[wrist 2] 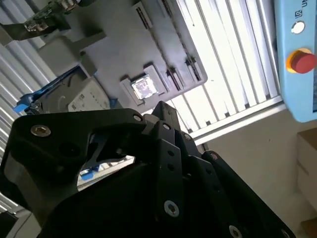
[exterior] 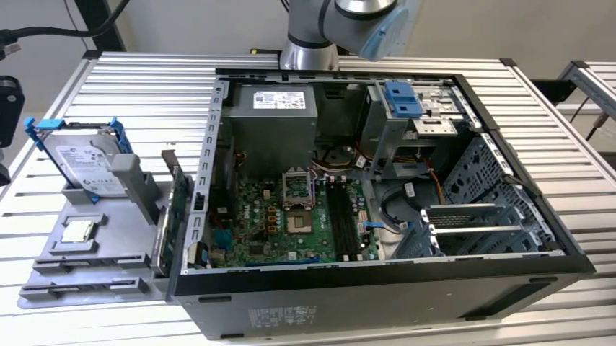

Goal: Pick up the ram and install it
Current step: 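Pick up the ram and move it above insertion slot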

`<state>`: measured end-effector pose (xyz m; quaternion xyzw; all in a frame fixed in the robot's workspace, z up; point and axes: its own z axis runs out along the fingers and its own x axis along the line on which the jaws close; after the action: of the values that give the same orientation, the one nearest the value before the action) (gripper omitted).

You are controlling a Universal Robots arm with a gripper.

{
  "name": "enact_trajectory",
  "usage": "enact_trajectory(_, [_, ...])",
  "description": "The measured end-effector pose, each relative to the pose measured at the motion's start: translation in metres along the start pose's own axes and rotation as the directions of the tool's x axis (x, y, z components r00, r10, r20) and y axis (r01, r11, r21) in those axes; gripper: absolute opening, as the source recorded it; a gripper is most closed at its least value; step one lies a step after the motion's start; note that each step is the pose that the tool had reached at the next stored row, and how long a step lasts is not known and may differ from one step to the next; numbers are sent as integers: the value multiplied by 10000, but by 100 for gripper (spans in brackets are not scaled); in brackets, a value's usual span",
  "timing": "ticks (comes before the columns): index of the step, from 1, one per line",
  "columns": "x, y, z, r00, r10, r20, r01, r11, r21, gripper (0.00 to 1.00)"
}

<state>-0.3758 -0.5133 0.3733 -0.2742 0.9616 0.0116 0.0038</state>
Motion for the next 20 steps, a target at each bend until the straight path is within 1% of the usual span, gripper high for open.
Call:
enact_trajectory(3, [0, 0, 0, 9985, -545, -11, 545, 9985, -8, 0])
enact_trajectory(5, [0, 0, 0, 9958, -914, -18, 914, 9958, -13, 0])
enact_trajectory(7, [0, 0, 0, 9920, -1261, -25, 1261, 9920, -18, 0])
enact_trajectory(10, [0, 0, 0, 9835, -1810, -36, 1810, 9835, -26, 0])
enact_trajectory(12, [0, 0, 0, 9762, -2168, -42, 2168, 9762, -32, 0])
enact_trajectory(14, [0, 0, 0, 9679, -2512, -48, 2512, 9679, -39, 0])
enact_trajectory(16, [0, 0, 2, 9581, -2865, -53, 2864, 9581, -45, 0])
enact_trajectory(17, [0, 0, 3, 9528, -3035, -56, 3035, 9528, -48, 0])
enact_trajectory(20, [0, 0, 5, 9342, -3566, -63, 3565, 9343, -57, 0])
